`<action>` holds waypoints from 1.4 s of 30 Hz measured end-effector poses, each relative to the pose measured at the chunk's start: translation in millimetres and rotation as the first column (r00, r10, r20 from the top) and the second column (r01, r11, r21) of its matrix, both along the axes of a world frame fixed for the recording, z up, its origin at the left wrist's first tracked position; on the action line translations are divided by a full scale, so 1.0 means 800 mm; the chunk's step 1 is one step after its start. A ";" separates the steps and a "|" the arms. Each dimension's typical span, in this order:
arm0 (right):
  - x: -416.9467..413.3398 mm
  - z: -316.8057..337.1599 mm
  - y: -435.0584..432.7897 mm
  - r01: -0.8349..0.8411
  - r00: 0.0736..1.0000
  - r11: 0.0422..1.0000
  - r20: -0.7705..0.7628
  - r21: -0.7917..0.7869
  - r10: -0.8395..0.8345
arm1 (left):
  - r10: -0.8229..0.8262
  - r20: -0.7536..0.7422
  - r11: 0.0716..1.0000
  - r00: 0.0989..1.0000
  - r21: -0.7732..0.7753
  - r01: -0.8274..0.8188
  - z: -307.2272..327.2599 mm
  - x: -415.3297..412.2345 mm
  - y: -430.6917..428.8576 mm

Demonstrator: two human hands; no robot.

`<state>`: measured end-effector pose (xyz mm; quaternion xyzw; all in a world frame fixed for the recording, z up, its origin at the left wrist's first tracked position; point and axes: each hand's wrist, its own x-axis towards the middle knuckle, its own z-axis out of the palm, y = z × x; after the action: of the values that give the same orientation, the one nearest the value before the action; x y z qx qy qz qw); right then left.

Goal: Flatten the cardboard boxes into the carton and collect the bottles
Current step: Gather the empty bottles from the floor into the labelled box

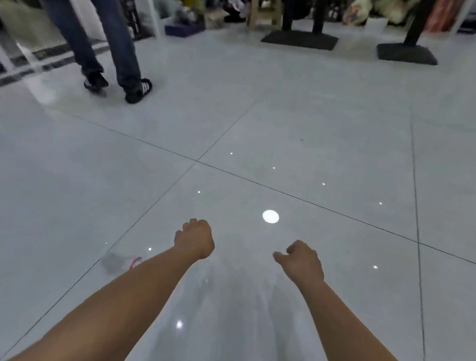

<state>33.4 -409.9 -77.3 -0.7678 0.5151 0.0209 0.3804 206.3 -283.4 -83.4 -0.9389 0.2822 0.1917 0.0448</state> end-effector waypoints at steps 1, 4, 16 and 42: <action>0.018 -0.008 0.015 -0.035 0.999 0.999 -0.001 0.021 0.035 | 0.065 -0.002 0.998 0.998 0.006 -0.065 -0.006 0.017 0.023; 0.068 -0.033 0.064 -0.141 0.990 0.986 0.002 0.090 0.141 | 0.256 0.003 0.966 0.967 0.023 -0.256 -0.024 0.056 0.090; 0.191 -0.133 0.208 -0.489 0.861 0.816 0.017 0.310 0.509 | 0.675 -0.294 0.698 0.677 -0.044 -0.715 -0.113 0.106 0.183; -0.079 -0.073 -0.023 0.534 0.812 0.752 0.015 0.386 -0.584 | -0.328 -0.611 0.919 0.720 -0.384 0.092 -0.054 -0.160 -0.187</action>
<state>-29.7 -428.6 -135.3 -0.4936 0.6811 -0.0510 0.5383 77.9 -432.8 -126.9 -0.7634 0.4134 0.4572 -0.1931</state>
